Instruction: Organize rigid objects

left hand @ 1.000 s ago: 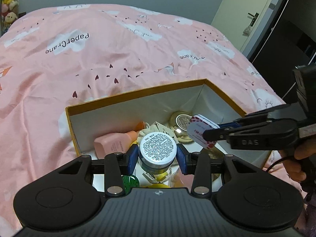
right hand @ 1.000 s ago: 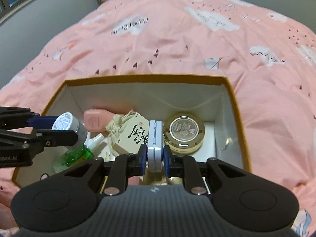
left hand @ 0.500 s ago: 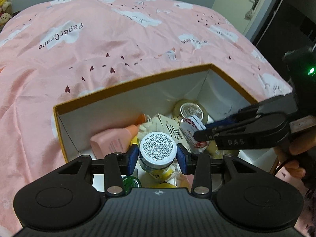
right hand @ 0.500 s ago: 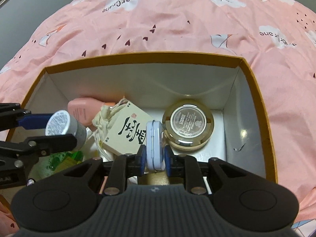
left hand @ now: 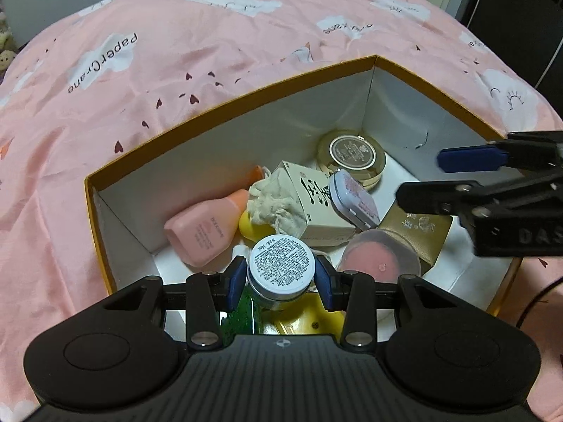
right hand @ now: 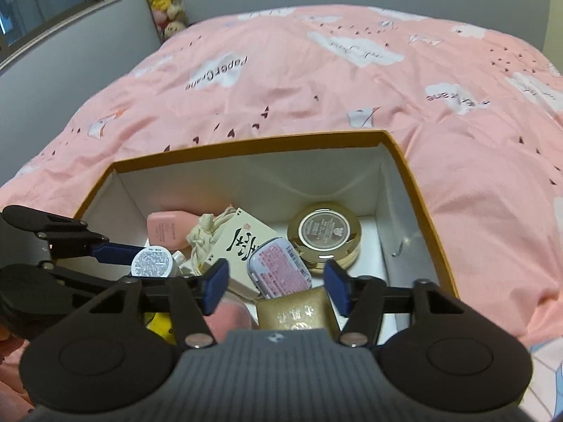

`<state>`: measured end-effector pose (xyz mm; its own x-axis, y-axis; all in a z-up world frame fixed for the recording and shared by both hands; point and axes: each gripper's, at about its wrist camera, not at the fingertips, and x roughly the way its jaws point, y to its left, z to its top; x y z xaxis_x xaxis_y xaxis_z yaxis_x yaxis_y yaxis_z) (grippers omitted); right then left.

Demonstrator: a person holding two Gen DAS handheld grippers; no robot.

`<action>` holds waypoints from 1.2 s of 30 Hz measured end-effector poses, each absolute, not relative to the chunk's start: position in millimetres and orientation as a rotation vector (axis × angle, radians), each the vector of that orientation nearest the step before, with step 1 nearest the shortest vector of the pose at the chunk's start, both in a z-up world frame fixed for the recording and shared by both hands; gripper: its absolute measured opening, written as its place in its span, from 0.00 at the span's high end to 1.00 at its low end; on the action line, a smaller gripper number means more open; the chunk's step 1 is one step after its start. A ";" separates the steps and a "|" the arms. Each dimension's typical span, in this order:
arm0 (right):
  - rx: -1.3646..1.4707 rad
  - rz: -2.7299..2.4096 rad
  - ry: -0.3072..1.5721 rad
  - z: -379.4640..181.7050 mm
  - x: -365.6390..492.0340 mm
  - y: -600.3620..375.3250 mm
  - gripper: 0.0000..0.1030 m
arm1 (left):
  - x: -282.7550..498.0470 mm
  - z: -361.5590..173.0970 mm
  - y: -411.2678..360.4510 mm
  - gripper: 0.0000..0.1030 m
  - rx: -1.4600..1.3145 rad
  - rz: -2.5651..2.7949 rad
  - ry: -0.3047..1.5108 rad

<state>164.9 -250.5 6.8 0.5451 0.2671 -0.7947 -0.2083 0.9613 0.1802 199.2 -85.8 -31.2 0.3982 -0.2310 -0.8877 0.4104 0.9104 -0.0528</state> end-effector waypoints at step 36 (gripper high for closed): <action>0.023 0.236 0.690 79.3 74.2 -235.5 0.13 | 82.9 65.8 -49.1 0.00 0.025 -0.218 0.443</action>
<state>74.2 -235.5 79.3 0.7456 0.2238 -0.6278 -0.2082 0.9730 0.0995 82.9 -49.1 65.8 0.8806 -0.2038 -0.4278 0.2147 0.9764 -0.0231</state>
